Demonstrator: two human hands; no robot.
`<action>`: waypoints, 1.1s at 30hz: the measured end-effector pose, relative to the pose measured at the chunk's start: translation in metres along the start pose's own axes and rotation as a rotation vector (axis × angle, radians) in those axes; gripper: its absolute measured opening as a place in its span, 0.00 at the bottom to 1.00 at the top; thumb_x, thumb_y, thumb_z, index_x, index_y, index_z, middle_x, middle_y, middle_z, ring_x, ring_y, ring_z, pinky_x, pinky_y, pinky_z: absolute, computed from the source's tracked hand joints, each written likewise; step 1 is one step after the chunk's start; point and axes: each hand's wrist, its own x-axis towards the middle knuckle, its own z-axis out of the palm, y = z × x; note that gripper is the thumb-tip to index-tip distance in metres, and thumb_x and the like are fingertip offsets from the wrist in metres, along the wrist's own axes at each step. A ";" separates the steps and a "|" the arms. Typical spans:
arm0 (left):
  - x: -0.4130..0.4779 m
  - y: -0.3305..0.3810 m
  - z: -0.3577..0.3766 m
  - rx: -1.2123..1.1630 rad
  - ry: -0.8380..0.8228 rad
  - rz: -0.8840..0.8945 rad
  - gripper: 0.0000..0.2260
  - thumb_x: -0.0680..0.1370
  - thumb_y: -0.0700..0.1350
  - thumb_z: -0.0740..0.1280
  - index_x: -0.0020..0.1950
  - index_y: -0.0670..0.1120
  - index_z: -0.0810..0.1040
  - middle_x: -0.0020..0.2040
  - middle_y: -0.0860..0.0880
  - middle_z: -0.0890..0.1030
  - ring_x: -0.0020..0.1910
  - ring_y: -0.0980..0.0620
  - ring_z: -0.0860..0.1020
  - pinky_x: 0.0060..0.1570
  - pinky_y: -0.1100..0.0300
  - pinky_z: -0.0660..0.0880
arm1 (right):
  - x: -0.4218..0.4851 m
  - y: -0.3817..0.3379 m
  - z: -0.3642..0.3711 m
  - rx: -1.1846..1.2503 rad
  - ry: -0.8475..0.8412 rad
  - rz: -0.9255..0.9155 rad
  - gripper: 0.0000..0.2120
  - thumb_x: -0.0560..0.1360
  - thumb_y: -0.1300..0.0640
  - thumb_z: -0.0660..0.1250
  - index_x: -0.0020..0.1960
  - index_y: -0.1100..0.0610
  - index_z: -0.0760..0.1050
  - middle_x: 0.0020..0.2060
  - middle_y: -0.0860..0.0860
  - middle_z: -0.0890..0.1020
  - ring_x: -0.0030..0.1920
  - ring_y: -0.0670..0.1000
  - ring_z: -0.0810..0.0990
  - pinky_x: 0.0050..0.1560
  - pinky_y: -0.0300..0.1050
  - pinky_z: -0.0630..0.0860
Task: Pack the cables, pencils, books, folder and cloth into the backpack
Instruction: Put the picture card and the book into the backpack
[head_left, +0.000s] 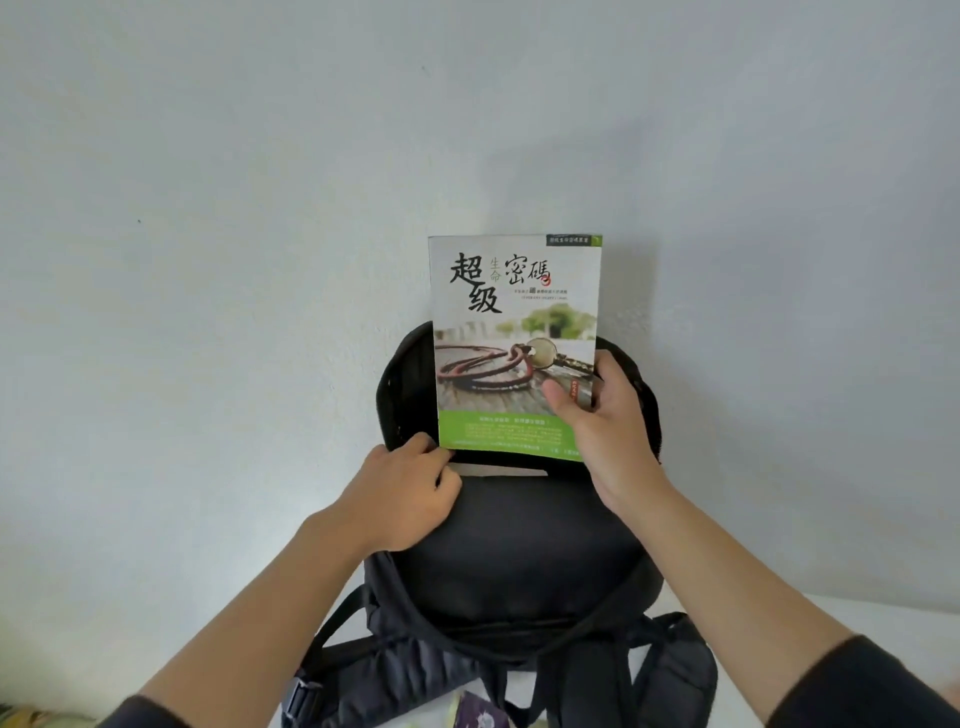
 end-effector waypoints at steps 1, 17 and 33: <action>0.000 -0.002 0.003 0.028 0.016 0.011 0.36 0.72 0.60 0.34 0.64 0.52 0.76 0.53 0.55 0.72 0.58 0.52 0.75 0.52 0.56 0.64 | 0.001 0.003 0.000 -0.015 0.005 -0.005 0.14 0.78 0.64 0.71 0.59 0.49 0.76 0.56 0.48 0.85 0.60 0.48 0.83 0.66 0.52 0.77; -0.010 -0.007 0.036 -0.137 0.398 0.077 0.13 0.76 0.54 0.52 0.45 0.52 0.76 0.43 0.58 0.75 0.45 0.56 0.72 0.54 0.54 0.64 | 0.012 0.023 -0.024 -0.074 -0.027 -0.076 0.15 0.78 0.67 0.70 0.61 0.53 0.77 0.56 0.53 0.85 0.59 0.55 0.84 0.65 0.58 0.78; -0.019 0.002 0.050 -0.333 0.627 0.020 0.14 0.76 0.53 0.61 0.47 0.49 0.84 0.44 0.56 0.76 0.50 0.54 0.73 0.56 0.58 0.64 | 0.009 0.041 0.021 -0.219 -0.308 0.046 0.08 0.79 0.57 0.71 0.52 0.57 0.72 0.48 0.52 0.86 0.49 0.48 0.86 0.51 0.46 0.82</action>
